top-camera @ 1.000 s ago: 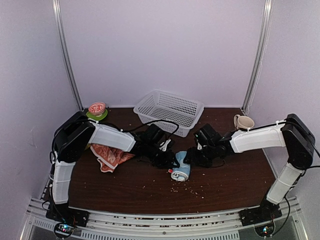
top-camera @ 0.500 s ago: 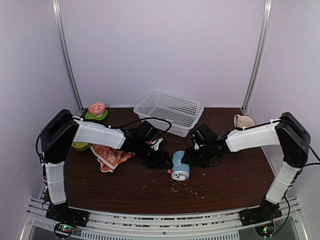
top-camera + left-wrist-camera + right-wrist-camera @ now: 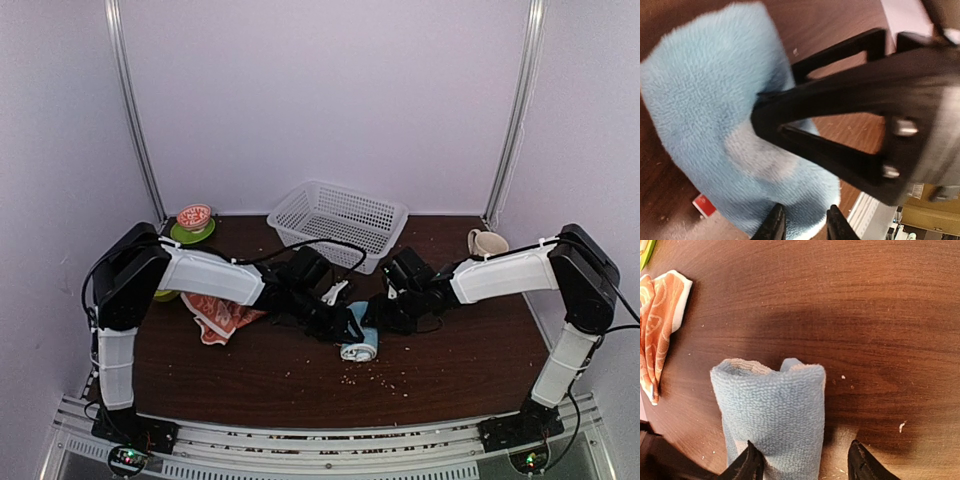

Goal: Roll the towels
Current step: Roll the towel at the center of the board, then pick up the towel from the center of the board.

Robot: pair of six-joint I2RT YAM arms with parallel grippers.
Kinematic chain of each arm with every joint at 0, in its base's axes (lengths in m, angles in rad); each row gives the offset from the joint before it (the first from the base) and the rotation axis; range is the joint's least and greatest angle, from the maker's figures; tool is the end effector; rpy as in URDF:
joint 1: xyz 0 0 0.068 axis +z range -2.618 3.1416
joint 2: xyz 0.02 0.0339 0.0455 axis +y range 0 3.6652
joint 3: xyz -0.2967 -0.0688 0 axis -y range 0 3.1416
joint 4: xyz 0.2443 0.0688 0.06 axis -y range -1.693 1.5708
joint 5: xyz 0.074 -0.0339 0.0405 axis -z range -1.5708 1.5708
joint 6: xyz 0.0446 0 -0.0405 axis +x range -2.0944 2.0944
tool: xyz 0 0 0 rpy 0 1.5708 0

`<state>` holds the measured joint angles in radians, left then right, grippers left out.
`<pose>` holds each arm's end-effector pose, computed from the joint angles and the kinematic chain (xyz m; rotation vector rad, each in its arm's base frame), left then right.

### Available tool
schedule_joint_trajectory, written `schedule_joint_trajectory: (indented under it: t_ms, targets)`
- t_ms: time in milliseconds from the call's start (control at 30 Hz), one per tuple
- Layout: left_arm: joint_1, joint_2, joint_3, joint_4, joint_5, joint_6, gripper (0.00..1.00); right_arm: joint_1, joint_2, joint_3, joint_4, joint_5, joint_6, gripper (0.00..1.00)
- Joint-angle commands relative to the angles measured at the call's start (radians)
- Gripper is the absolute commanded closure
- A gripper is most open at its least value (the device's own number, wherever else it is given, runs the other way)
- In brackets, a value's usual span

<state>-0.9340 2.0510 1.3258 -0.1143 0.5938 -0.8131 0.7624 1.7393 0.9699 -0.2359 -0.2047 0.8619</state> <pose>0.2498 -0.3797 0.1769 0.4944 2.7628 -1.3658 0.2469 0.2483 0.1798 0.0556 2.7926 0.7860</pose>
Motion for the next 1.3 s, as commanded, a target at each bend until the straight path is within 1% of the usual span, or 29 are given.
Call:
schedule_joint_trajectory:
  t_ms: [0,200,367,667,833,933,1033,1133,1200,1267]
  targets:
    - [0.0,0.062,0.013,-0.003,0.023,0.031,0.72,0.0,0.005,-0.005,-0.029,0.001,0.0,0.41]
    - [0.0,0.089,0.001,0.015,0.029,0.026,0.76,-0.002,-0.046,-0.009,-0.026,-0.027,0.01,0.34]
    - [0.0,0.063,0.003,0.018,0.023,0.036,0.74,0.0,-0.062,-0.02,0.024,-0.106,0.038,0.31]
    - [-0.001,0.046,0.009,0.02,0.015,0.035,0.73,0.002,-0.047,-0.037,0.046,-0.129,0.025,0.28]
    - [0.0,0.042,0.006,0.03,0.019,0.029,0.73,0.018,0.025,-0.008,0.014,-0.152,0.005,0.28]
    - [0.0,0.039,0.011,0.028,0.019,0.03,0.73,0.027,0.047,-0.011,0.048,-0.166,0.021,0.29]
    - [0.0,0.038,0.012,0.03,0.021,0.03,0.73,0.033,0.072,0.001,0.057,-0.182,0.023,0.31]
    - [0.0,0.037,0.012,0.031,0.026,0.031,0.73,0.034,0.095,-0.002,0.072,-0.195,0.03,0.35]
    - [0.0,0.029,0.007,0.031,0.025,0.03,0.73,0.037,0.106,-0.015,0.101,-0.206,0.044,0.41]
    - [0.0,0.013,-0.002,0.033,0.023,0.029,0.73,0.041,0.108,-0.025,0.114,-0.204,0.056,0.51]
